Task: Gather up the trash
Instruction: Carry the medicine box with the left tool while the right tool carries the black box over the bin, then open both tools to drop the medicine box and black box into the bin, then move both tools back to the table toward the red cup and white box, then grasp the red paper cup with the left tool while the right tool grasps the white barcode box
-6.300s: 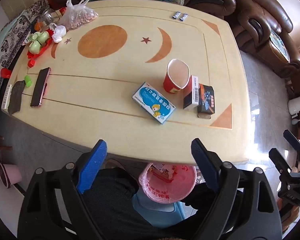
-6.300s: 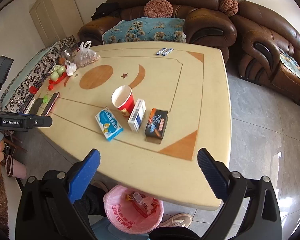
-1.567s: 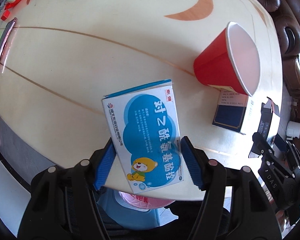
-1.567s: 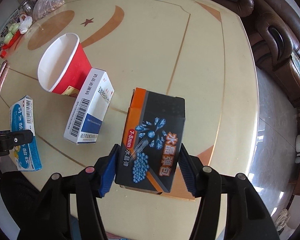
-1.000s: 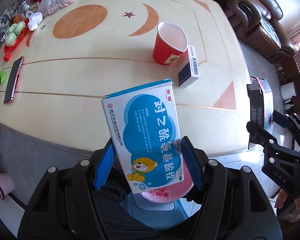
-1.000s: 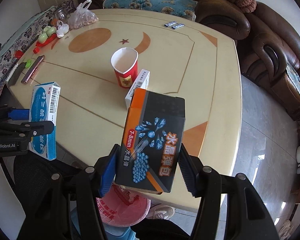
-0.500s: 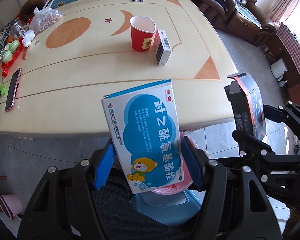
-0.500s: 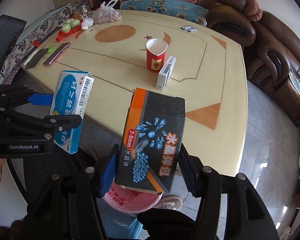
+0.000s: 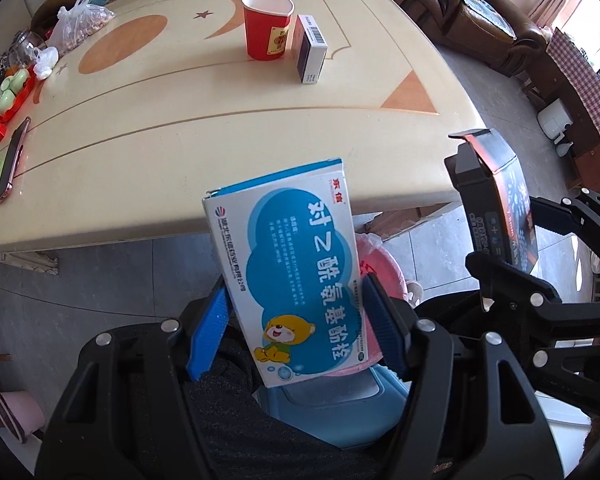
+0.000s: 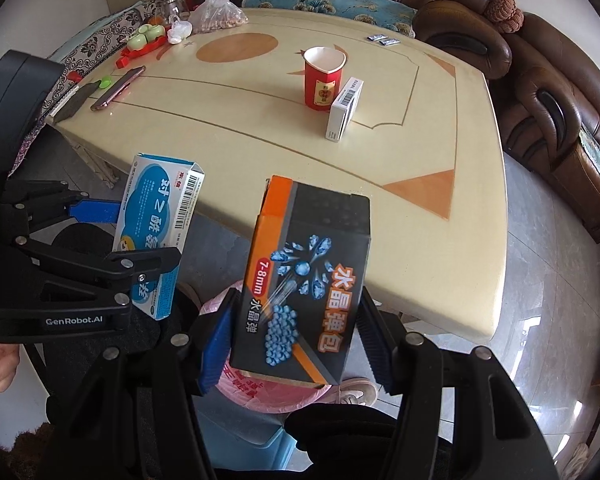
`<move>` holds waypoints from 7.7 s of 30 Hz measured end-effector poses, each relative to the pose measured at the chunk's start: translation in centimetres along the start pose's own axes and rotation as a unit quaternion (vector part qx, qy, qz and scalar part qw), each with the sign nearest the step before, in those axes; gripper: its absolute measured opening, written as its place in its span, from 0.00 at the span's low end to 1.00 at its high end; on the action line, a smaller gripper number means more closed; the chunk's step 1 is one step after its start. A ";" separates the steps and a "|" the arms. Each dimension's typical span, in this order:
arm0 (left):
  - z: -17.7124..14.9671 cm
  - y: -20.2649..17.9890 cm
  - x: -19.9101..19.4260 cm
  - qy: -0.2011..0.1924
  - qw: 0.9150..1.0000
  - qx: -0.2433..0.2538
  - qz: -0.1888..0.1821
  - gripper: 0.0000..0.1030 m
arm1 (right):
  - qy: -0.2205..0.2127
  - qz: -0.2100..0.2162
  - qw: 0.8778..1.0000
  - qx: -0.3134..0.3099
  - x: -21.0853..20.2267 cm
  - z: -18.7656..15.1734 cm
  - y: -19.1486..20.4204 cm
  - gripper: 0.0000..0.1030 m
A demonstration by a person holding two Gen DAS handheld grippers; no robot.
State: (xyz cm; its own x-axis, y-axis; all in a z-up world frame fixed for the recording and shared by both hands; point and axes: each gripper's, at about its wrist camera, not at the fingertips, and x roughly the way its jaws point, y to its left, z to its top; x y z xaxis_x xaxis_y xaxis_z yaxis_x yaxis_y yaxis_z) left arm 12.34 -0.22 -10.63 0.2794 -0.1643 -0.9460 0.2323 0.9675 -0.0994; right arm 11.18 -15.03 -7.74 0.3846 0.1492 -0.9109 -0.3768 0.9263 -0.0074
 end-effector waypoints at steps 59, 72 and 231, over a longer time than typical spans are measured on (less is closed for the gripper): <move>-7.2 -0.9 25.6 0.207 0.978 0.014 -0.035 0.63 | 0.176 0.031 0.978 0.103 26.3 -10.9 -3.3 0.55; -6.9 -0.5 28.9 0.249 0.968 0.018 -0.038 0.63 | 0.199 0.046 0.974 0.099 28.3 -11.6 -3.1 0.55; 29.8 5.1 8.1 0.148 0.988 -0.030 -0.004 0.51 | -0.066 -0.048 0.995 0.059 13.5 20.2 -11.3 0.22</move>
State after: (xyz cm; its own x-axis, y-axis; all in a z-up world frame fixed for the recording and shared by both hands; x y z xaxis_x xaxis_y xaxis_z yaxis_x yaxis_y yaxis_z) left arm 43.54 -2.31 -9.64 -0.0102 -0.1174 -0.9930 0.1754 0.9775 -0.1173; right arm 37.65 -16.47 -11.58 0.5245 0.0957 -0.8460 -0.2340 0.9716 -0.0352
